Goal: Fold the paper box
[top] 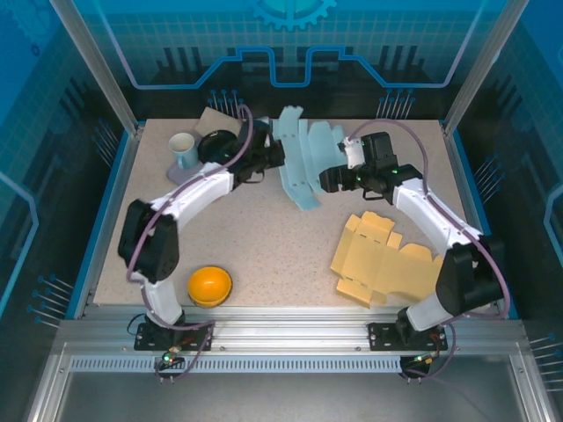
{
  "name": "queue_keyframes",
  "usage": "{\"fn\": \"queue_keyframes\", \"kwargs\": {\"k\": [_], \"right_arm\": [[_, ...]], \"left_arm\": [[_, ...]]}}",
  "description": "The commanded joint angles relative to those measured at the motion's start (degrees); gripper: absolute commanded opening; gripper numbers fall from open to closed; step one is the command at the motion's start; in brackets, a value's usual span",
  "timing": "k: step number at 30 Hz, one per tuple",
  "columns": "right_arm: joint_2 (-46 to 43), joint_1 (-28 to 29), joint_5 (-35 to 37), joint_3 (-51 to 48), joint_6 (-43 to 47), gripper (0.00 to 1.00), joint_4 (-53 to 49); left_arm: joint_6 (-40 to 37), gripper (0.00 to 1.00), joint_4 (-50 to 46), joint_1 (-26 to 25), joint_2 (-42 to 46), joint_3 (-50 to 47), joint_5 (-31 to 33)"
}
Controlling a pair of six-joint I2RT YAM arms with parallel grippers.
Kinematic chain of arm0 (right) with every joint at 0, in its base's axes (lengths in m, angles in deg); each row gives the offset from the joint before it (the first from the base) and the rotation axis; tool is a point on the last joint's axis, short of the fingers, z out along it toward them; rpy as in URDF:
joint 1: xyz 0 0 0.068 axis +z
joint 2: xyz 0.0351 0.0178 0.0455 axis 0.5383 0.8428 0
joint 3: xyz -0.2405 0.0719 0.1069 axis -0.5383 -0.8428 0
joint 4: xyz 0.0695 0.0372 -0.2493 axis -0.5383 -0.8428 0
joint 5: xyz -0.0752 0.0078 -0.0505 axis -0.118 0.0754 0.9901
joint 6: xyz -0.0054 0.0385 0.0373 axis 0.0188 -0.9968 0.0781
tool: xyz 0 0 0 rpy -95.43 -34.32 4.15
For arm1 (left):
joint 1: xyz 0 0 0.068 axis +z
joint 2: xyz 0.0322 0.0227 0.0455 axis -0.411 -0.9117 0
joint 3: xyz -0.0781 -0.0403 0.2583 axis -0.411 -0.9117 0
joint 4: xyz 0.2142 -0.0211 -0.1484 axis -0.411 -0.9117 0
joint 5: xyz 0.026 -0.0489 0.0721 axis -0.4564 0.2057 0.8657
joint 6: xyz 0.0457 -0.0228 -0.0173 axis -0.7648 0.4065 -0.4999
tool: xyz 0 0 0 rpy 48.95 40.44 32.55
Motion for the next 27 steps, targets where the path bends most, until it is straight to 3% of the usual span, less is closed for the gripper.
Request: {"fn": "queue_keyframes", "kwargs": {"k": [1, 5, 8, 11, 16, 27], "right_arm": [[-5.62, -0.25, 2.1, 1.16, 4.67, 0.85, 7.91], [-9.33, 0.85, 1.95, -0.69, 14.23, 0.82, 16.84], [-10.81, 1.6, -1.06, 0.33, 19.8, 0.77, 18.54], [-12.2, 2.86, -4.74, -0.01, 26.06, 0.67, 20.25], [-13.35, 6.51, -9.14, 0.05, 35.18, 0.57, 18.18], [-15.73, 10.86, -18.71, -2.14, 43.3, 0.57, 13.91]], "left_arm": [[-21.31, 0.0, -18.33, -0.15, 7.28, 7.93, 3.01], [-31.01, 0.0, -33.89, -0.32, 10.46, 15.44, 3.24], [-36.26, 0.0, -39.4, -0.58, 15.11, 14.97, 3.07], [-40.42, 0.0, -43.12, -1.68, 19.48, 12.42, 2.39], [-44.52, 0.0, -42.02, -6.7, 26.87, 4.51, 1.57], [-44.65, 0.0, -41.19, -9.79, 31.73, -0.06, -0.51]]}}
